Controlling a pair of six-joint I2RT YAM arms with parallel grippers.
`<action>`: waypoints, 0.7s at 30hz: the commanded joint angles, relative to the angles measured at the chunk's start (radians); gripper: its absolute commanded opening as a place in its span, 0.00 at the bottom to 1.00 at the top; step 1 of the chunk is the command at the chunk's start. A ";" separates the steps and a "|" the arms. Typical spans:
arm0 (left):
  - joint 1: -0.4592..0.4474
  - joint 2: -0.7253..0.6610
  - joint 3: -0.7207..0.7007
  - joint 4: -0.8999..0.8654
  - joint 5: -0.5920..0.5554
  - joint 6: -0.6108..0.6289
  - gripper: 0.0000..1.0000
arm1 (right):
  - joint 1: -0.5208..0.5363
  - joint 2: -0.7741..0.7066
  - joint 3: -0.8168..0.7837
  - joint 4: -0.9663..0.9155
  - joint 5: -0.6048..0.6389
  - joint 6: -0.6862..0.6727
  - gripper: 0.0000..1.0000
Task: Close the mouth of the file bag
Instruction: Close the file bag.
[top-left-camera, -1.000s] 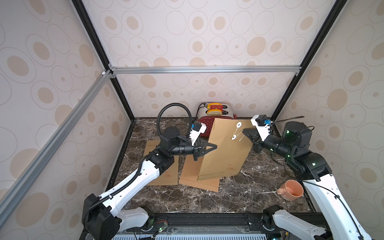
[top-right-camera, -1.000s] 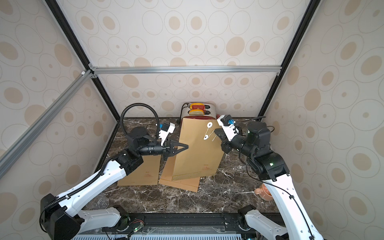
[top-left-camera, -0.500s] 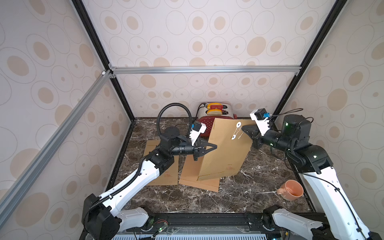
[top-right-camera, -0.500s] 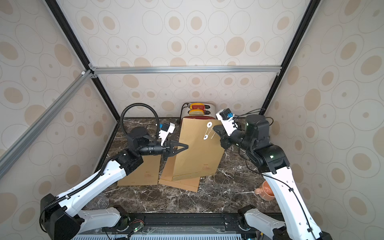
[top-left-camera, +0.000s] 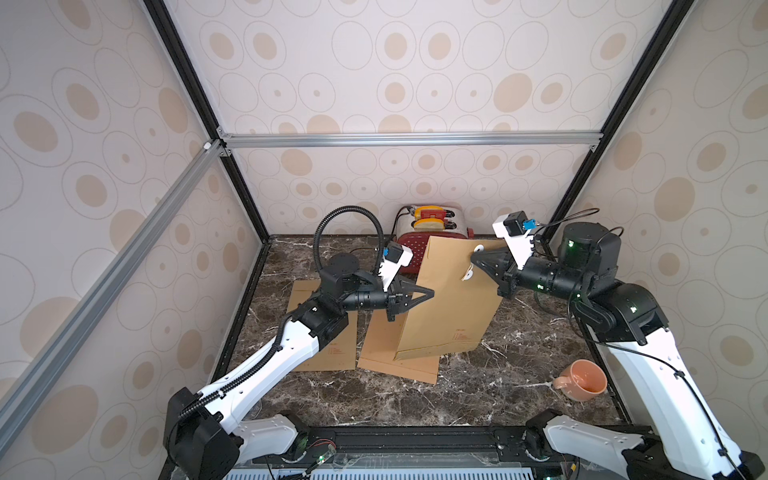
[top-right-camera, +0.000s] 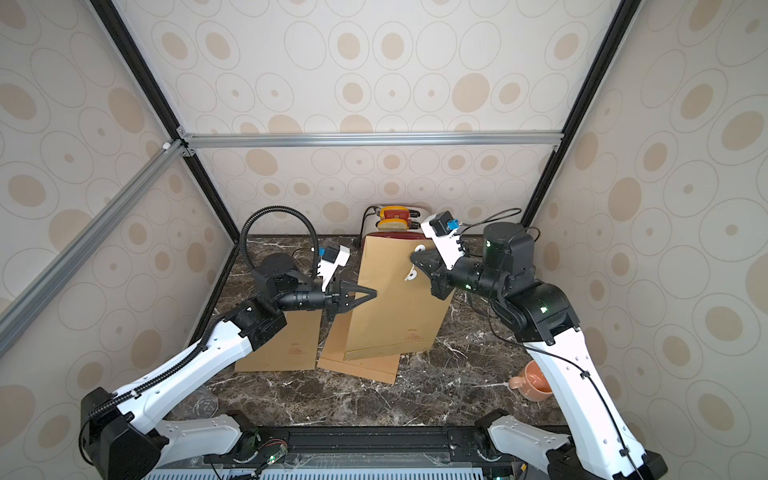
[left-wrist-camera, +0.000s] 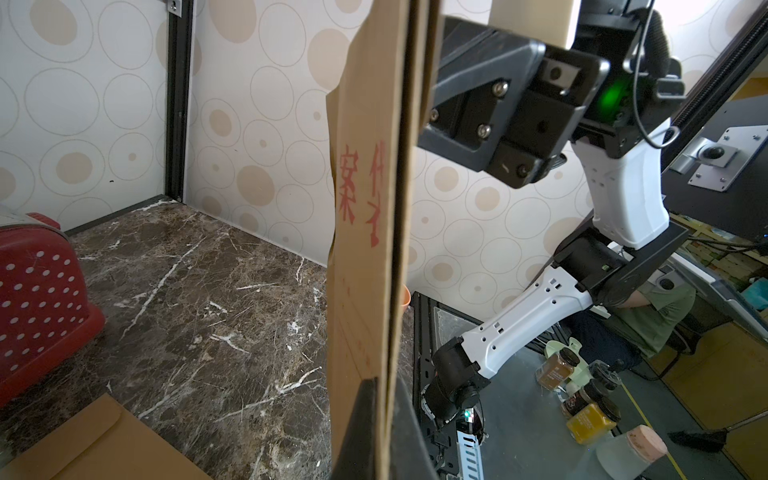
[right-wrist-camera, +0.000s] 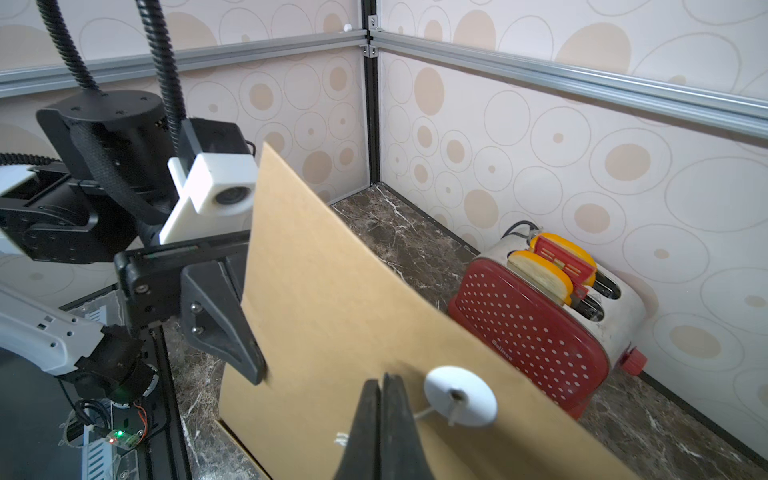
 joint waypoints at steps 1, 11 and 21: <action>-0.005 -0.016 0.031 0.031 0.011 -0.005 0.00 | 0.033 0.022 0.037 -0.014 0.016 0.006 0.00; -0.005 -0.021 0.018 0.073 0.015 -0.038 0.00 | 0.075 -0.014 -0.044 0.011 0.027 0.032 0.00; -0.006 -0.015 -0.024 0.265 0.037 -0.175 0.00 | 0.075 -0.176 -0.312 0.218 -0.025 0.187 0.00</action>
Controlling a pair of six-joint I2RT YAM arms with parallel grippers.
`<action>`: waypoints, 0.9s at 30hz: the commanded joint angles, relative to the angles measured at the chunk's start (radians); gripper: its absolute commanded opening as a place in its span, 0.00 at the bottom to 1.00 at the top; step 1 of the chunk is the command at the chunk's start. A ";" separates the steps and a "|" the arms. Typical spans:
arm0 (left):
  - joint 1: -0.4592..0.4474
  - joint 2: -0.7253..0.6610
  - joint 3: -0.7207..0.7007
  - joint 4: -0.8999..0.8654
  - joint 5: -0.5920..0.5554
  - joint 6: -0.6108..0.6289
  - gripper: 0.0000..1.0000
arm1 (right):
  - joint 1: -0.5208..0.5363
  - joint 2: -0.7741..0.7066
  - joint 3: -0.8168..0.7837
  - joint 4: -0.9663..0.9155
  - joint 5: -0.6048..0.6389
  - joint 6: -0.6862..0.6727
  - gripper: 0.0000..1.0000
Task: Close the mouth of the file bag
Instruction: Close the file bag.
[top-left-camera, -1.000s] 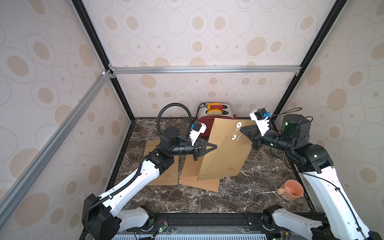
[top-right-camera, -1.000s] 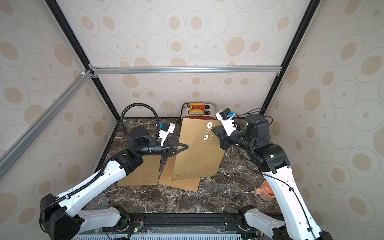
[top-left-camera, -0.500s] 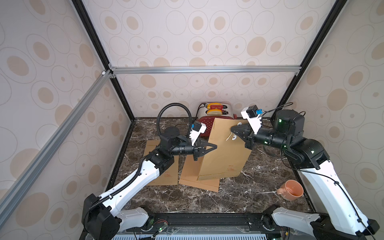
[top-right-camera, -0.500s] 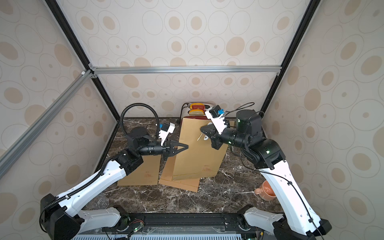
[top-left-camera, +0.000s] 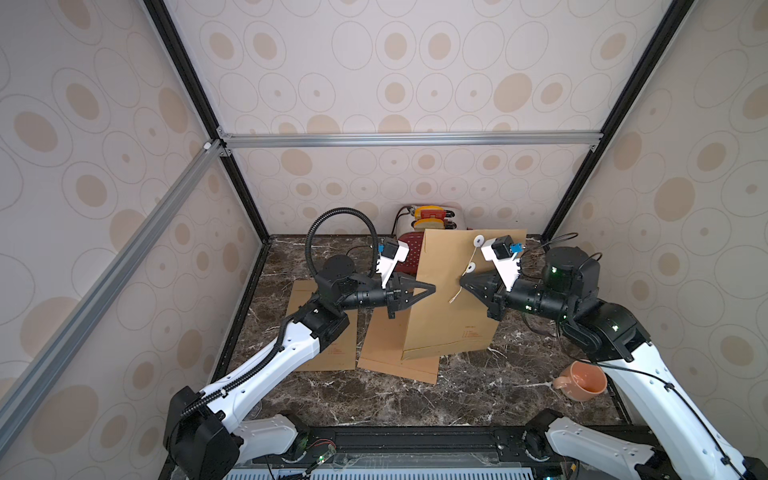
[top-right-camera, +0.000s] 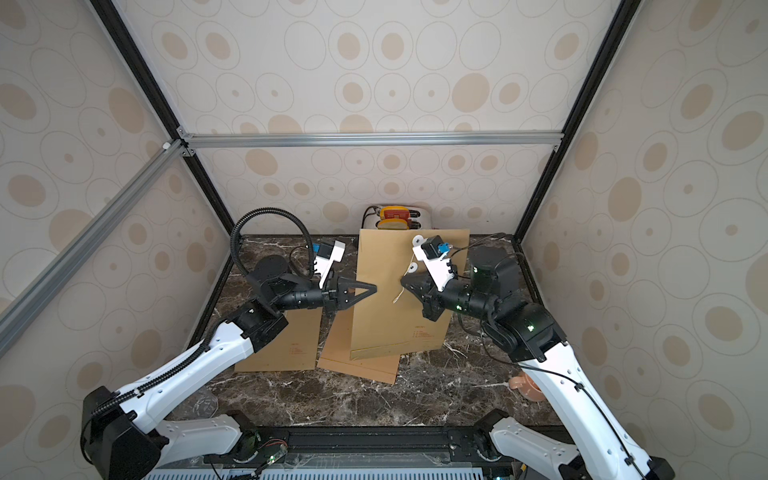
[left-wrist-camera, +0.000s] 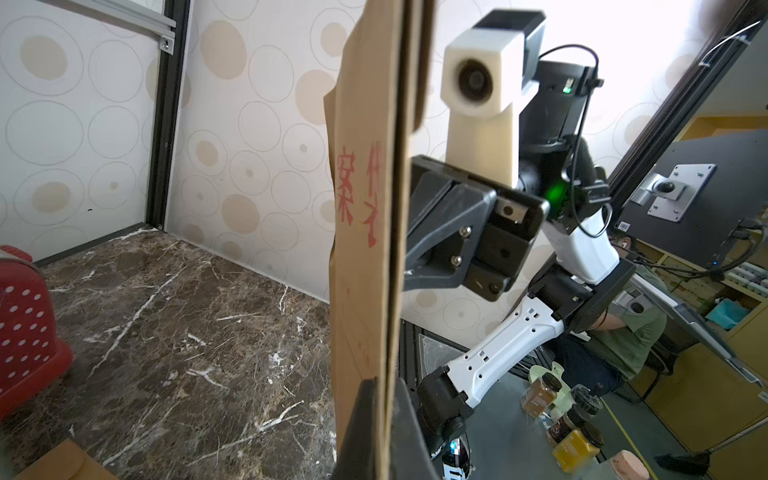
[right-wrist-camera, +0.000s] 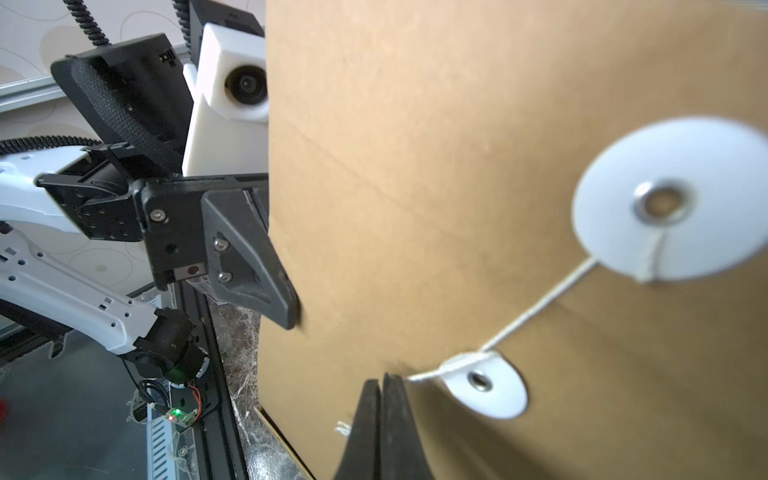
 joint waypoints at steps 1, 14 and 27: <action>-0.005 -0.013 0.008 0.079 0.022 -0.035 0.00 | 0.007 -0.048 -0.053 0.097 -0.021 0.069 0.00; -0.005 0.001 0.004 0.109 0.025 -0.057 0.00 | 0.007 -0.102 -0.125 0.171 0.023 0.126 0.00; -0.005 -0.016 -0.006 0.113 0.003 -0.049 0.00 | 0.007 -0.212 -0.211 0.227 0.103 0.152 0.00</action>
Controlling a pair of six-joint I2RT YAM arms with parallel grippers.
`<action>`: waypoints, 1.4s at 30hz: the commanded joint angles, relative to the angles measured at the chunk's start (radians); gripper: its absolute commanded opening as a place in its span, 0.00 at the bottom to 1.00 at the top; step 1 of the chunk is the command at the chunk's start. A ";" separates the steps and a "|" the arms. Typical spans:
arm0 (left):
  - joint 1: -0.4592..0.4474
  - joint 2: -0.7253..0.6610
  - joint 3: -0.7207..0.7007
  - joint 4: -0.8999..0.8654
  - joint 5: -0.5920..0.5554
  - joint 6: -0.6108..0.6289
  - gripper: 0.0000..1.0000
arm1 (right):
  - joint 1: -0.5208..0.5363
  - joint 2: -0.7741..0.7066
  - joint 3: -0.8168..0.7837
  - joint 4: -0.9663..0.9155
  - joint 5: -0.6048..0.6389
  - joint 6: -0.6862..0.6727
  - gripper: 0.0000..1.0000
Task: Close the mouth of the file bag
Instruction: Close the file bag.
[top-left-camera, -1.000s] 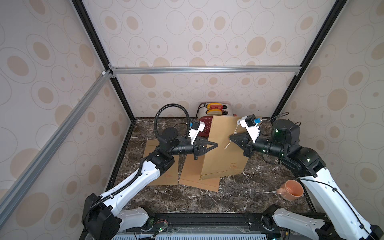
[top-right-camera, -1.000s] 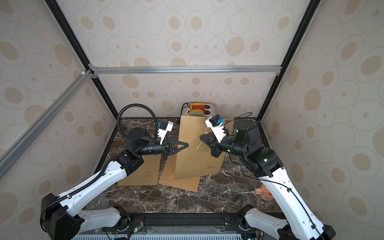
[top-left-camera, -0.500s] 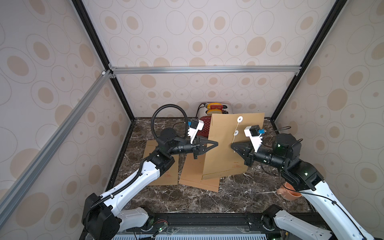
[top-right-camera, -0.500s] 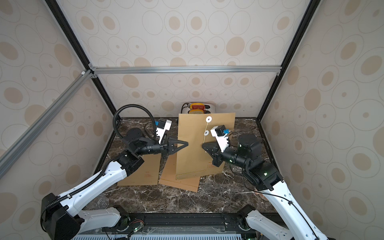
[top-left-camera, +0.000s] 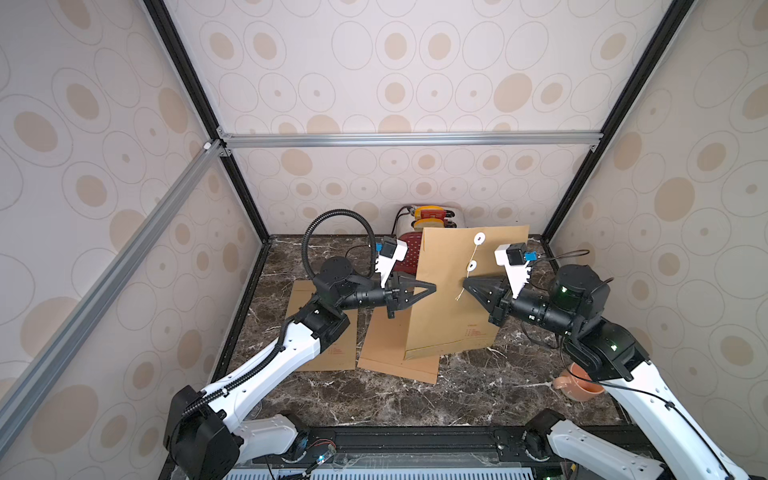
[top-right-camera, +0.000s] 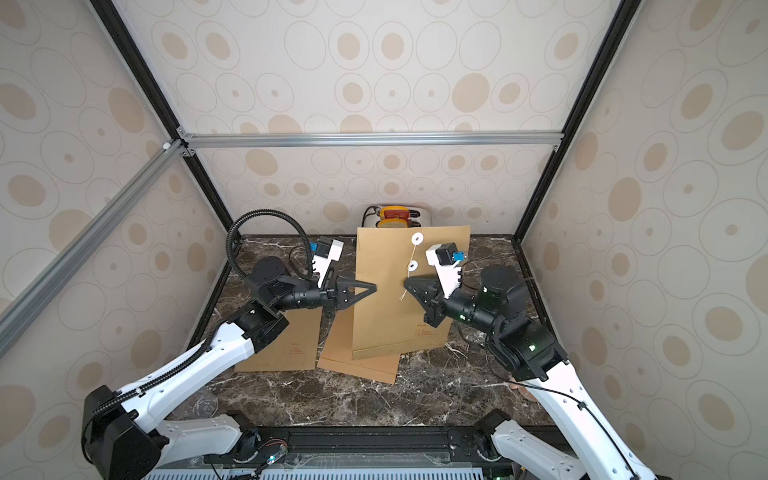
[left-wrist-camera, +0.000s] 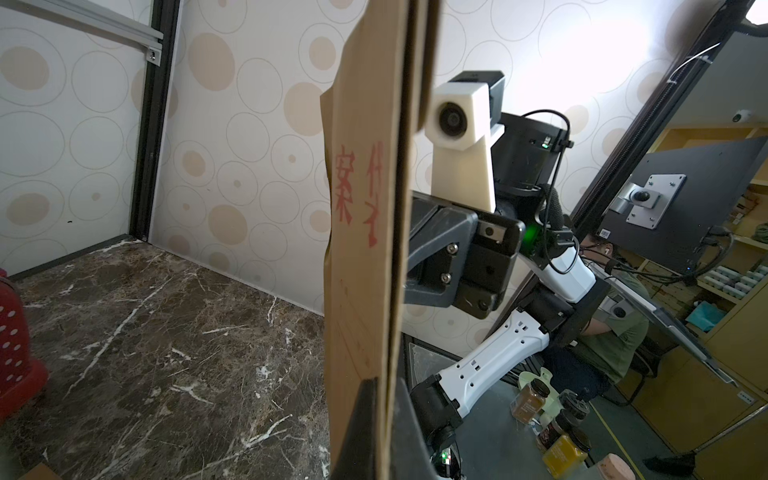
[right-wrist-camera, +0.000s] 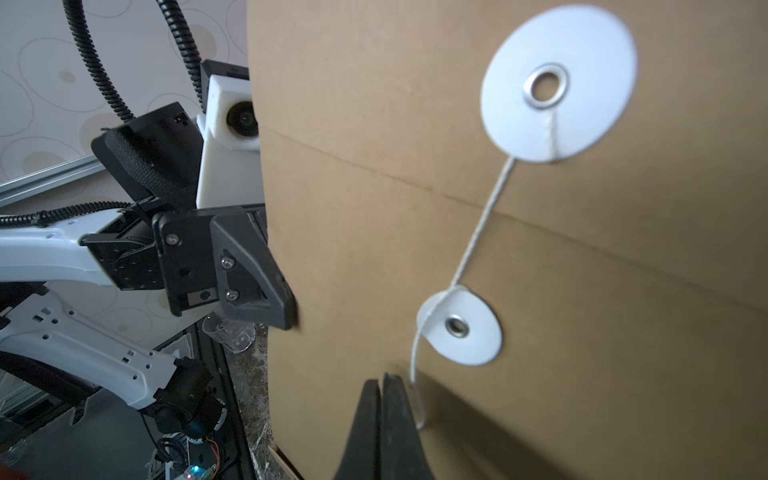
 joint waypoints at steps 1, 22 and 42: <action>-0.005 -0.015 0.007 0.044 -0.005 0.000 0.00 | 0.007 -0.102 -0.047 0.056 0.093 -0.008 0.00; -0.006 -0.011 0.013 0.028 0.002 0.012 0.00 | 0.007 0.013 0.054 0.091 0.092 -0.066 0.18; -0.009 -0.007 0.019 0.007 0.012 0.029 0.00 | 0.007 0.071 0.039 0.147 0.020 -0.007 0.00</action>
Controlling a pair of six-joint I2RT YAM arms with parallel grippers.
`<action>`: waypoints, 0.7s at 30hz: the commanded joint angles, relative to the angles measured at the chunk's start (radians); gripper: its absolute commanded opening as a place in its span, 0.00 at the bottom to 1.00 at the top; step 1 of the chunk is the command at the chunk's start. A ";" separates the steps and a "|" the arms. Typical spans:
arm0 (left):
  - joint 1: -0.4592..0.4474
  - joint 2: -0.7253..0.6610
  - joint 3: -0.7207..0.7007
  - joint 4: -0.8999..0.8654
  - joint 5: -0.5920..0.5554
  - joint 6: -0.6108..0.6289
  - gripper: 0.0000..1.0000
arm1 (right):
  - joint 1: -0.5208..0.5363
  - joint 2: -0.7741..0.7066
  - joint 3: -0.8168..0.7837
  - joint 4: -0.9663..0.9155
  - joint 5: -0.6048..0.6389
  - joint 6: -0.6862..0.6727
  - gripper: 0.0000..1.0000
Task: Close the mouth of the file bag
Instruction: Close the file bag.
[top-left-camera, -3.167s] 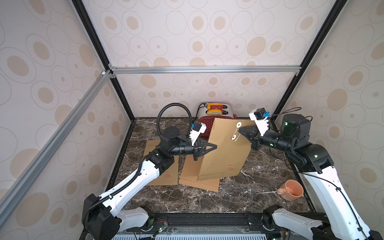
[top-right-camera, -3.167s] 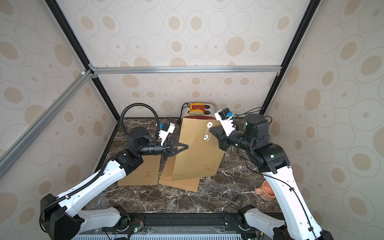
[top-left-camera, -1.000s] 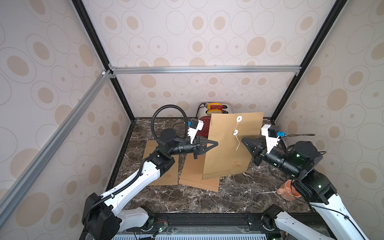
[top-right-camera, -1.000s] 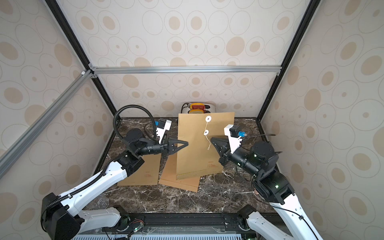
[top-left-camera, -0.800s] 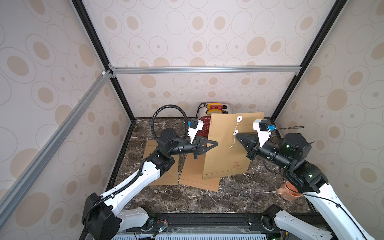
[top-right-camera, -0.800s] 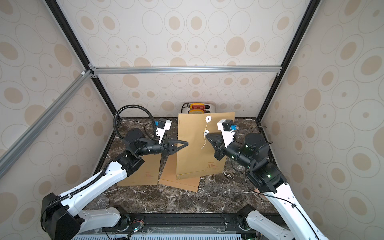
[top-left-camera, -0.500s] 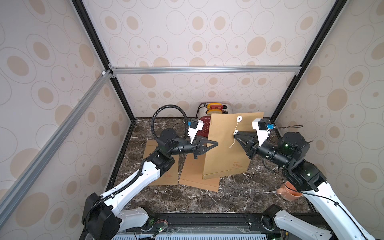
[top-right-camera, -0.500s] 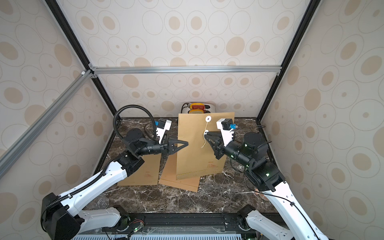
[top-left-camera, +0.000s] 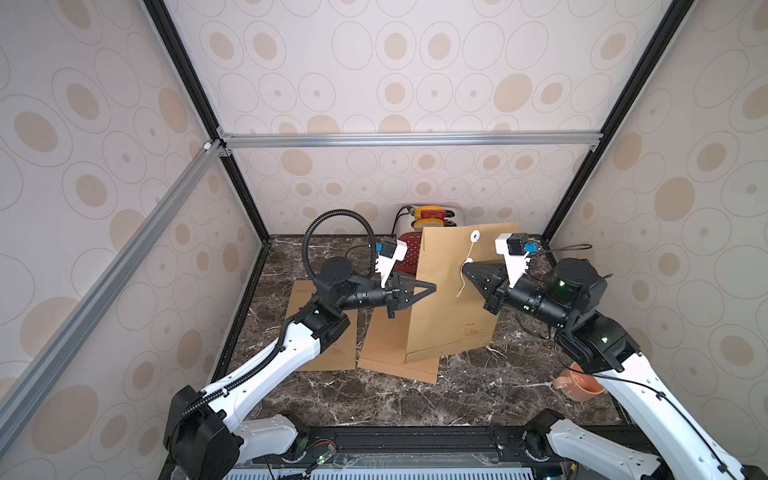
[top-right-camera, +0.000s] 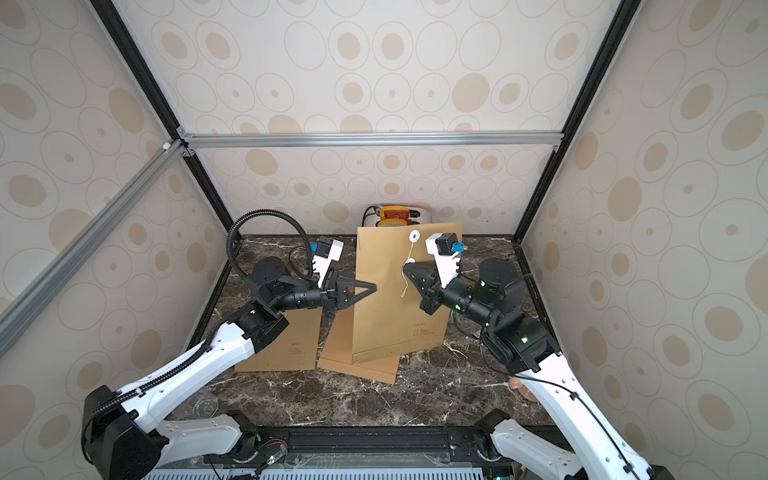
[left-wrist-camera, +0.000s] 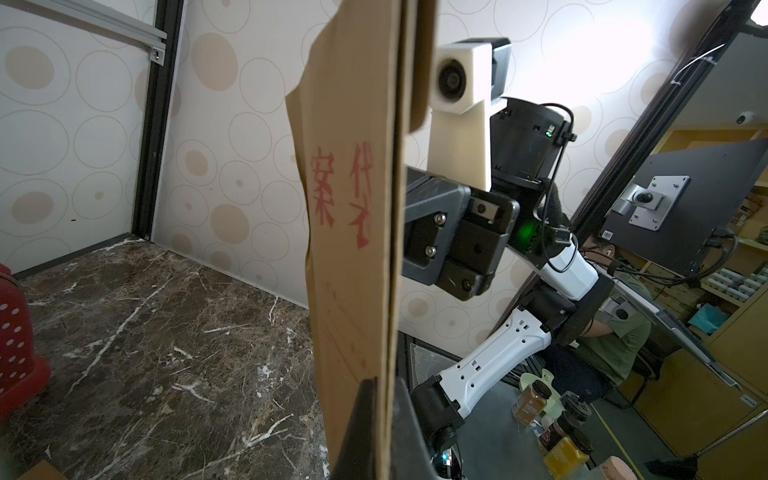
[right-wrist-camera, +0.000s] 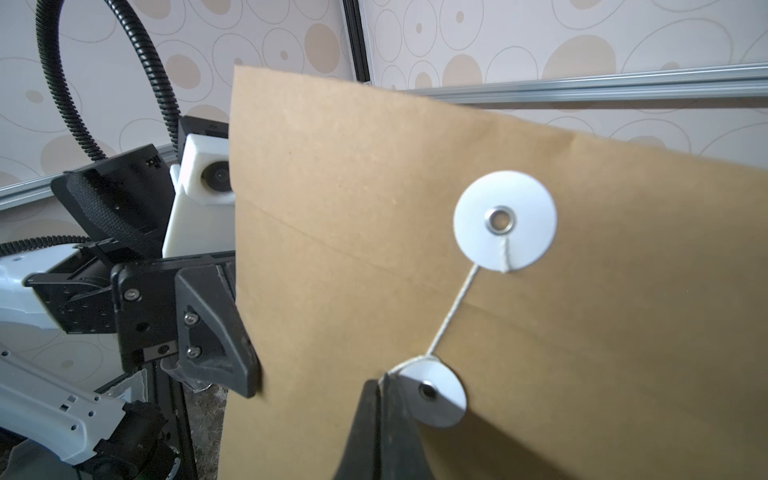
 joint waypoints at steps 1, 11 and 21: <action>-0.009 -0.008 0.020 0.010 0.017 0.023 0.00 | 0.007 -0.009 -0.001 0.030 -0.020 0.023 0.00; -0.008 -0.009 0.020 0.008 0.018 0.027 0.00 | 0.006 -0.043 -0.053 0.030 -0.018 0.062 0.00; -0.010 -0.017 0.019 0.008 0.019 0.030 0.00 | 0.008 -0.028 -0.072 -0.006 0.015 0.086 0.00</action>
